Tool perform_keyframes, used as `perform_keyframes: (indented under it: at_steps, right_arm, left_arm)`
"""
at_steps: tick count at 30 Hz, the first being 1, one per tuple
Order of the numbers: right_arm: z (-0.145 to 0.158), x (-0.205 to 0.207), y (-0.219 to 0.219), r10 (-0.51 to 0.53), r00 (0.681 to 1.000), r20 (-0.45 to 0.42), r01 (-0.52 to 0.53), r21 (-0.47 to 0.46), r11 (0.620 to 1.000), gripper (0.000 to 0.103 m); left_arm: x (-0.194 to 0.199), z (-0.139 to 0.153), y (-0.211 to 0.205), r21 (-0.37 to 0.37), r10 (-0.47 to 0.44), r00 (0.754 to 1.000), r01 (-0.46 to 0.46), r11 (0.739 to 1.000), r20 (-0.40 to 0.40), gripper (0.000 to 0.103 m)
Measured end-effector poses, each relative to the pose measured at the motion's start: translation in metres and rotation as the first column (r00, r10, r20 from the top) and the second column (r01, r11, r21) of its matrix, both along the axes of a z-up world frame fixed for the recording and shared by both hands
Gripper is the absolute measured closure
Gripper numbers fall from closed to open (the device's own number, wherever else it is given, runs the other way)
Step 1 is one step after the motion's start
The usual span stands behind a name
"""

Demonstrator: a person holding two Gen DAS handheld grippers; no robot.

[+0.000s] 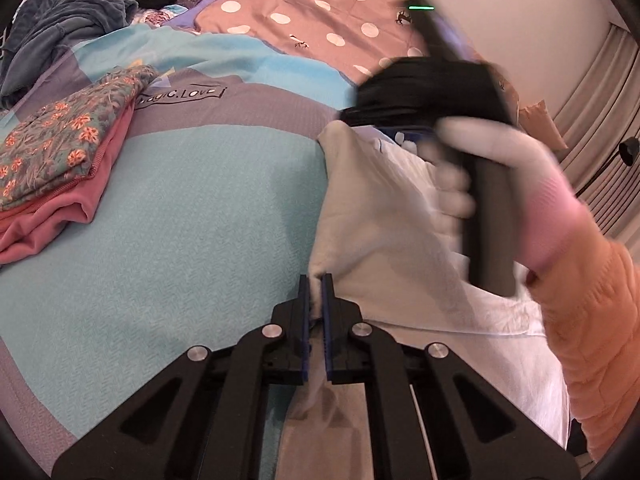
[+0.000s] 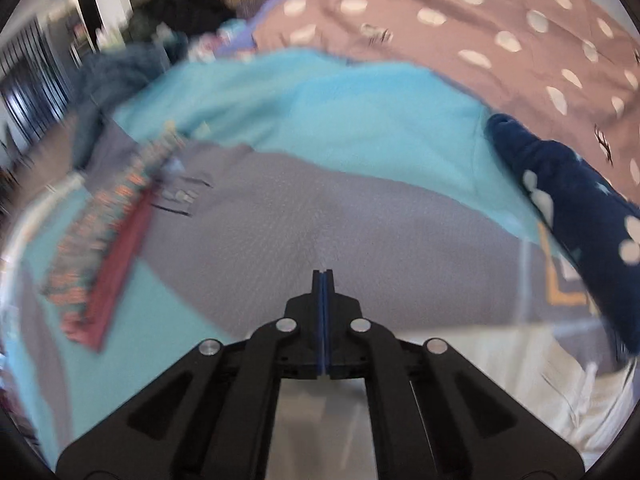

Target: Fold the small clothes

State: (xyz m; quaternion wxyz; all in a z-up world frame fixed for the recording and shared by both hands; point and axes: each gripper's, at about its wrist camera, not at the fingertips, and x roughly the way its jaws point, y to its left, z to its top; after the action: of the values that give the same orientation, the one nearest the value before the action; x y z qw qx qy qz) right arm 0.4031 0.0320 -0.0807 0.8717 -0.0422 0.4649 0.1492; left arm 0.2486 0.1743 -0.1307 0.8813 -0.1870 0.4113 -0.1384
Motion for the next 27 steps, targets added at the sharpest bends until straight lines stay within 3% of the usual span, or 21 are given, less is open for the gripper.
perform_keyframes:
  at_steps: [2, 5, 7, 10, 11, 12, 13, 15, 18, 20, 23, 24, 27]
  right_arm:
    - [0.027, -0.033, -0.027, 0.028, 0.999, 0.043, -0.031, 0.053, 0.998, 0.1]
    - [0.041, -0.094, -0.068, 0.081, 0.996, 0.027, -0.084, 0.125, 0.989, 0.099]
    - [0.031, -0.139, -0.102, 0.074, 0.997, 0.0, -0.073, 0.153, 0.986, 0.097]
    - [-0.007, -0.182, -0.145, -0.006, 0.994, -0.11, 0.024, 0.157, 0.987, 0.096]
    - [-0.021, -0.19, -0.158, -0.058, 0.989, -0.139, 0.078, 0.145, 0.986, 0.101]
    - [-0.027, -0.196, -0.167, -0.073, 0.989, -0.132, 0.097, 0.188, 0.977, 0.103]
    - [-0.031, -0.204, -0.178, -0.101, 0.987, -0.125, 0.131, 0.259, 0.957, 0.103]
    - [-0.027, -0.216, -0.19, -0.16, 0.975, -0.152, 0.2, 0.302, 0.932, 0.103]
    - [-0.007, -0.248, -0.218, -0.232, 0.968, -0.092, 0.249, 0.375, 0.893, 0.098]
    - [0.002, -0.272, -0.256, -0.323, 0.946, -0.042, 0.314, 0.382, 0.869, 0.091]
    - [0.002, -0.297, -0.344, -0.539, 0.84, -0.058, 0.515, 0.398, 0.759, 0.081]
    - [-0.004, -0.311, -0.387, -0.633, 0.767, -0.106, 0.611, 0.424, 0.669, 0.081]
    - [-0.019, -0.344, -0.47, -0.786, 0.585, -0.199, 0.765, 0.458, 0.453, 0.08]
  left_arm:
    - [-0.001, 0.001, 0.004, -0.013, 0.007, 1.0, -0.007, 1.0, 0.005, 0.097]
    - [-0.011, 0.018, 0.008, -0.053, -0.008, 0.998, 0.011, 0.999, 0.058, 0.098]
    - [-0.019, 0.038, 0.003, -0.094, -0.058, 0.991, 0.069, 0.993, 0.119, 0.098]
    - [-0.018, 0.064, -0.026, -0.062, -0.172, 0.968, 0.186, 0.981, 0.183, 0.089]
    - [-0.012, 0.066, -0.043, -0.009, -0.197, 0.967, 0.201, 0.98, 0.163, 0.079]
    - [-0.006, 0.063, -0.056, 0.038, -0.206, 0.969, 0.203, 0.978, 0.134, 0.075]
    - [0.005, 0.054, -0.07, 0.093, -0.217, 0.973, 0.21, 0.973, 0.077, 0.071]
    - [0.028, 0.021, -0.087, 0.202, -0.193, 0.98, 0.199, 0.959, -0.046, 0.071]
    - [0.021, 0.016, -0.085, 0.203, -0.175, 0.985, 0.174, 0.964, -0.013, 0.073]
    - [0.012, 0.02, -0.084, 0.185, -0.157, 0.988, 0.157, 0.97, -0.014, 0.07]
    - [-0.002, 0.03, -0.087, 0.184, -0.158, 0.987, 0.156, 0.971, -0.002, 0.069]
    - [-0.008, 0.036, -0.089, 0.186, -0.159, 0.987, 0.155, 0.97, 0.009, 0.067]
    - [-0.021, 0.053, -0.098, 0.179, -0.161, 0.986, 0.149, 0.972, 0.05, 0.061]
